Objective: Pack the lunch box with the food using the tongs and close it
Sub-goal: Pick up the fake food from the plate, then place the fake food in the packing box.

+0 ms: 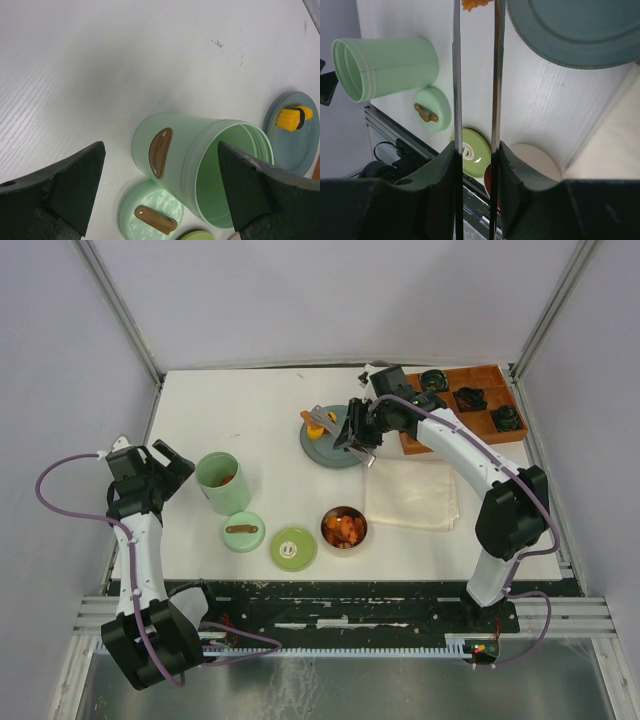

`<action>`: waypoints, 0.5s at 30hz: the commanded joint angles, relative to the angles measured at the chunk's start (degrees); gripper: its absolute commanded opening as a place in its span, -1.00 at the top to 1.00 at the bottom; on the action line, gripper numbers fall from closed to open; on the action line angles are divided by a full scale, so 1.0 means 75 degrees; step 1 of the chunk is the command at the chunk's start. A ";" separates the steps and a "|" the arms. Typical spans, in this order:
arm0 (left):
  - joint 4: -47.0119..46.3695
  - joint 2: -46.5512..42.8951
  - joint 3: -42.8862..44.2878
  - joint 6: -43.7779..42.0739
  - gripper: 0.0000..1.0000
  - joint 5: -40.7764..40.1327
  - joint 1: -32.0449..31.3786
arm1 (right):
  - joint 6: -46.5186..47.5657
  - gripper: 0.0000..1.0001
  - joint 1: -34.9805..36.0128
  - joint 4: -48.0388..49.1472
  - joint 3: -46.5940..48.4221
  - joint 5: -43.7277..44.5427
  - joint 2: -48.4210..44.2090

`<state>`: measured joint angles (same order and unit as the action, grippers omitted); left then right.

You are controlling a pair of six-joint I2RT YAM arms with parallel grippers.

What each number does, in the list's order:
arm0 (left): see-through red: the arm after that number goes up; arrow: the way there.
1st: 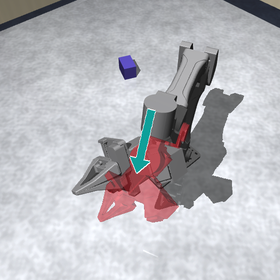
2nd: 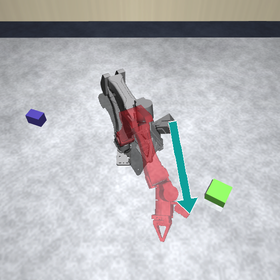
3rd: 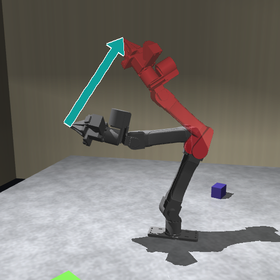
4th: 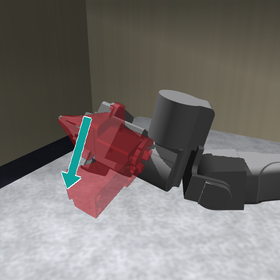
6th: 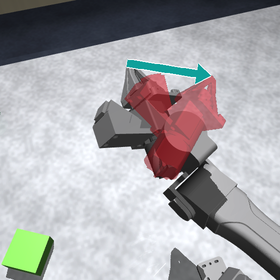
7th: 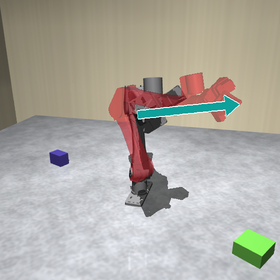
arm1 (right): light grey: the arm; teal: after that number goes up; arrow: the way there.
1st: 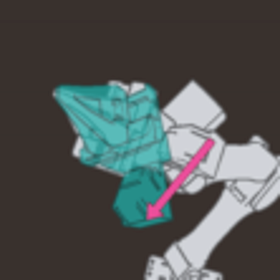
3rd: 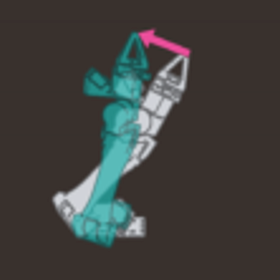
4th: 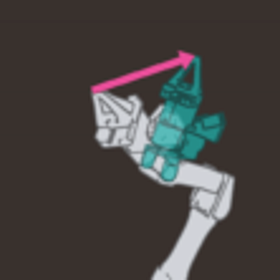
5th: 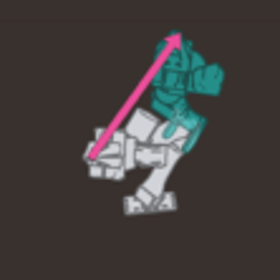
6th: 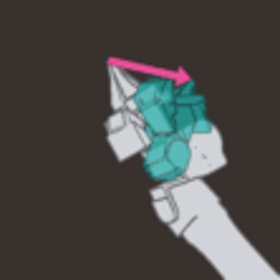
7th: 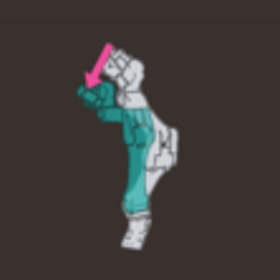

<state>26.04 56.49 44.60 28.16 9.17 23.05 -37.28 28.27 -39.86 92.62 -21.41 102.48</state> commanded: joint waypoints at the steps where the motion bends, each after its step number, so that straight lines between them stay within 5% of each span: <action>1: -0.0273 -0.0032 0.0030 0.0147 -0.99 0.0073 0.0027 | -0.0362 0.32 0.0371 0.0895 0.0258 -0.0634 -0.0330; 15: -0.0275 -0.0043 0.0030 0.0147 -0.99 0.0077 0.0029 | 0.0164 0.29 0.1708 0.0515 0.1718 -0.0631 0.0370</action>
<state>26.04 56.49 44.60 28.16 9.17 23.05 -38.26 38.63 -37.41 99.57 -24.80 103.79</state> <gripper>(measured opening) 0.994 0.398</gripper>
